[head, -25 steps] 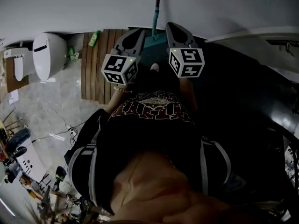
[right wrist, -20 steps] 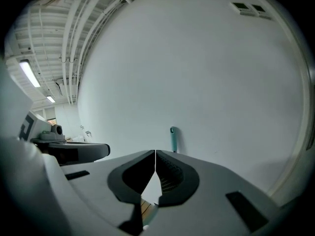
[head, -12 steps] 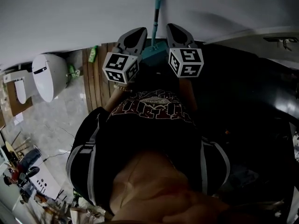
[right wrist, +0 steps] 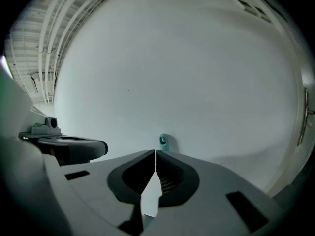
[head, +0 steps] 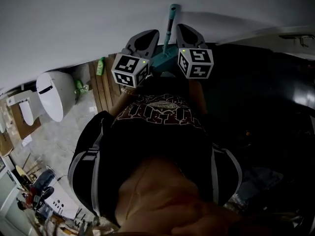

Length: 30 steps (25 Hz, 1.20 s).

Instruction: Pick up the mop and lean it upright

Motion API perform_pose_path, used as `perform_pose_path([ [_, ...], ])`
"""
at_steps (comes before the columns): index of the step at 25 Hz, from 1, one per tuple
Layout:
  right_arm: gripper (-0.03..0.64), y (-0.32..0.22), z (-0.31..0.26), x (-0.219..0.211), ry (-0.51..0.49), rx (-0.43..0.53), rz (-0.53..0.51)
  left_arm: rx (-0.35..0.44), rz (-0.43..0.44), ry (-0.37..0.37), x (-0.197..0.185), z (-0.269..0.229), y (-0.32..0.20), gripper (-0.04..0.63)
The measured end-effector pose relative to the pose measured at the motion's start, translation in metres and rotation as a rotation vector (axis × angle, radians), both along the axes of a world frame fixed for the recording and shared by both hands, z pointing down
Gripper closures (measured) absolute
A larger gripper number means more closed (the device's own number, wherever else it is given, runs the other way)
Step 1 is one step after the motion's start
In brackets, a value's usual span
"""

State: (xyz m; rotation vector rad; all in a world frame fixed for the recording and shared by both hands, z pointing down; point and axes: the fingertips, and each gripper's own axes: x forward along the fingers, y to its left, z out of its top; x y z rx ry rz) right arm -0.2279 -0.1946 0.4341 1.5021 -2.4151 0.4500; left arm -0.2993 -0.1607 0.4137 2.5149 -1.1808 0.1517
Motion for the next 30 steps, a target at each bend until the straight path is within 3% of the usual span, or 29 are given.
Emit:
perform_pose_path([
  [6,0.595,-0.026,0.015,-0.004,0.076,-0.026,-0.013,-0.02,-0.013,0.015,-0.002,0.003,-0.013,0.558],
  [10,0.522,-0.045,0.027,-0.01,0.139,-0.051,-0.024,-0.026,-0.048,0.032,-0.011,0.002,-0.019,0.558],
  [23,0.497,-0.082,0.065,-0.026,0.196,-0.11,0.032,-0.037,-0.117,0.018,-0.048,0.009,-0.032,0.558],
  [30,0.499,-0.089,0.064,-0.023,0.222,-0.062,0.087,-0.039,-0.134,0.018,-0.062,0.007,-0.034,0.558],
])
